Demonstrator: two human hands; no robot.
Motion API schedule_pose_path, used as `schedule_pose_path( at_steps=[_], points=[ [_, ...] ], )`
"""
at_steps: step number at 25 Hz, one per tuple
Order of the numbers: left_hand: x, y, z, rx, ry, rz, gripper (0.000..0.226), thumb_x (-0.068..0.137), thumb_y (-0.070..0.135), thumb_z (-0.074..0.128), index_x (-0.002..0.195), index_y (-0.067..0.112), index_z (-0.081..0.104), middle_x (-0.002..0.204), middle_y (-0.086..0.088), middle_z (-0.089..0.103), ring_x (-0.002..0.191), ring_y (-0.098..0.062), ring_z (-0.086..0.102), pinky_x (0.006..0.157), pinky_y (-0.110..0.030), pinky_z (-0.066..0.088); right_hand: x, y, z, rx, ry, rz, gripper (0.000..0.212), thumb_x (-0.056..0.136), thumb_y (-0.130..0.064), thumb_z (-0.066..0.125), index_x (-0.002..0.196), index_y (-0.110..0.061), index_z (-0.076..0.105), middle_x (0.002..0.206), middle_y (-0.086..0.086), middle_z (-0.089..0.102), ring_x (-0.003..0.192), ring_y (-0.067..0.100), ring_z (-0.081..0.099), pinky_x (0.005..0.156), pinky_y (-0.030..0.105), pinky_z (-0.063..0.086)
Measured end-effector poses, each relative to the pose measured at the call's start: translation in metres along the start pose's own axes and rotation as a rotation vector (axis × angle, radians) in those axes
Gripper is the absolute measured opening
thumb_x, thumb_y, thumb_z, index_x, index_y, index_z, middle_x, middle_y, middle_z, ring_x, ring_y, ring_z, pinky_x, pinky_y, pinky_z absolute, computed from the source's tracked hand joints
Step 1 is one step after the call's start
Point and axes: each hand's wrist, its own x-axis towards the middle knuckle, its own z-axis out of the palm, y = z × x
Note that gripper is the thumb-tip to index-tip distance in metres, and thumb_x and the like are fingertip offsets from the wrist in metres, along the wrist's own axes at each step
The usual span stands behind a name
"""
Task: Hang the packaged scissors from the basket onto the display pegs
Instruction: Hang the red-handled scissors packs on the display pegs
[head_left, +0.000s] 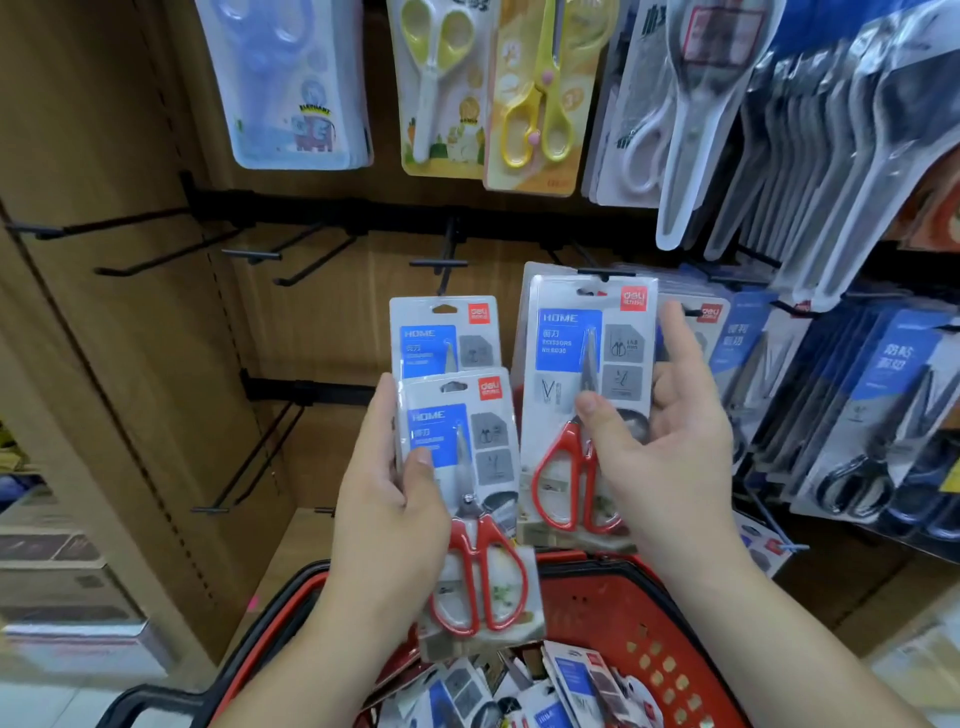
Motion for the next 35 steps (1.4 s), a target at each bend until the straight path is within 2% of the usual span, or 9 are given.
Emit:
schedule_pose_path(
  at_steps=[3, 7, 10, 12, 16, 21, 26, 30, 35],
  points=[
    [0.0, 0.0, 0.0, -0.013, 0.011, -0.025, 0.065, 0.109, 0.017, 0.049, 0.159, 0.054, 0.029, 0.141, 0.021, 0.062, 0.13, -0.007, 0.063, 0.078, -0.021, 0.063, 0.005, 0.01, -0.003, -0.075, -0.01, 0.01, 0.083, 0.098, -0.004, 0.07, 0.156, -0.05, 0.033, 0.158, -0.024, 0.046, 0.142, 0.014, 0.052, 0.111, 0.05, 0.052],
    [-0.006, 0.002, 0.003, 0.011, 0.05, 0.002, 0.062, 0.111, 0.015, 0.045, 0.161, 0.05, 0.03, 0.144, 0.027, 0.057, 0.129, 0.007, 0.058, 0.086, -0.026, 0.064, 0.017, 0.012, -0.004, -0.174, -0.055, 0.083, 0.078, 0.1, -0.014, 0.07, 0.161, -0.041, 0.032, 0.158, -0.032, 0.033, 0.135, -0.03, 0.028, 0.118, 0.015, 0.036],
    [-0.004, 0.002, 0.001, 0.003, 0.076, 0.006, 0.06, 0.112, 0.016, 0.042, 0.161, 0.049, 0.031, 0.142, 0.029, 0.057, 0.125, 0.011, 0.058, 0.083, -0.024, 0.063, 0.026, 0.018, -0.006, -0.23, -0.059, 0.087, 0.078, 0.1, -0.016, 0.071, 0.162, -0.041, 0.031, 0.16, -0.026, 0.038, 0.142, -0.006, 0.039, 0.115, 0.031, 0.044],
    [-0.002, 0.002, 0.0, -0.001, 0.065, 0.004, 0.059, 0.112, 0.017, 0.043, 0.161, 0.049, 0.031, 0.142, 0.029, 0.058, 0.125, 0.01, 0.059, 0.082, -0.024, 0.064, 0.033, 0.02, -0.006, -0.226, -0.078, 0.121, 0.076, 0.097, -0.023, 0.075, 0.155, -0.054, 0.035, 0.142, -0.024, 0.054, 0.111, 0.0, 0.061, 0.1, 0.029, 0.056],
    [-0.005, 0.002, 0.005, -0.005, 0.02, 0.015, 0.06, 0.112, 0.017, 0.044, 0.161, 0.048, 0.03, 0.145, 0.03, 0.056, 0.13, 0.01, 0.056, 0.094, -0.027, 0.062, 0.038, 0.021, -0.007, -0.239, -0.097, 0.179, 0.073, 0.095, -0.032, 0.077, 0.134, -0.075, 0.033, 0.136, -0.016, 0.06, 0.083, -0.003, 0.038, 0.086, 0.029, 0.053],
    [-0.003, 0.002, 0.005, -0.014, -0.008, 0.029, 0.059, 0.112, 0.017, 0.044, 0.16, 0.048, 0.032, 0.143, 0.025, 0.061, 0.131, 0.004, 0.059, 0.095, -0.031, 0.062, 0.03, 0.015, -0.005, -0.552, -0.058, 0.021, 0.065, 0.099, -0.042, 0.066, 0.158, -0.039, 0.038, 0.124, -0.01, 0.053, 0.111, 0.005, 0.059, 0.098, 0.034, 0.053],
    [-0.008, 0.008, 0.014, -0.029, -0.12, 0.028, 0.047, 0.112, 0.011, 0.044, 0.149, 0.041, 0.046, 0.119, 0.018, 0.076, 0.114, -0.004, 0.072, 0.092, -0.035, 0.062, 0.005, -0.012, 0.015, 0.117, -0.245, 0.315, 0.03, 0.107, -0.018, 0.058, 0.136, -0.024, 0.06, 0.108, 0.001, 0.08, 0.1, 0.016, 0.078, 0.077, 0.03, 0.063],
    [-0.014, 0.01, 0.017, 0.058, -0.1, 0.067, 0.032, 0.11, 0.014, 0.048, 0.122, 0.042, 0.059, 0.108, 0.025, 0.076, 0.104, 0.003, 0.073, 0.079, -0.018, 0.061, 0.006, -0.016, 0.013, 0.232, -0.083, 0.351, 0.03, 0.107, -0.008, 0.056, 0.131, -0.026, 0.062, 0.102, 0.004, 0.082, 0.092, 0.022, 0.08, 0.066, 0.033, 0.063],
    [-0.005, 0.005, 0.009, 0.06, 0.025, 0.019, 0.017, 0.109, 0.023, 0.052, 0.111, 0.037, 0.061, 0.101, 0.021, 0.076, 0.093, -0.005, 0.076, 0.068, -0.03, 0.061, 0.003, -0.003, 0.008, 0.064, 0.061, 0.208, 0.038, 0.109, -0.016, 0.054, 0.138, -0.04, 0.055, 0.096, 0.011, 0.079, 0.089, 0.028, 0.077, 0.081, 0.047, 0.063]
  ],
)
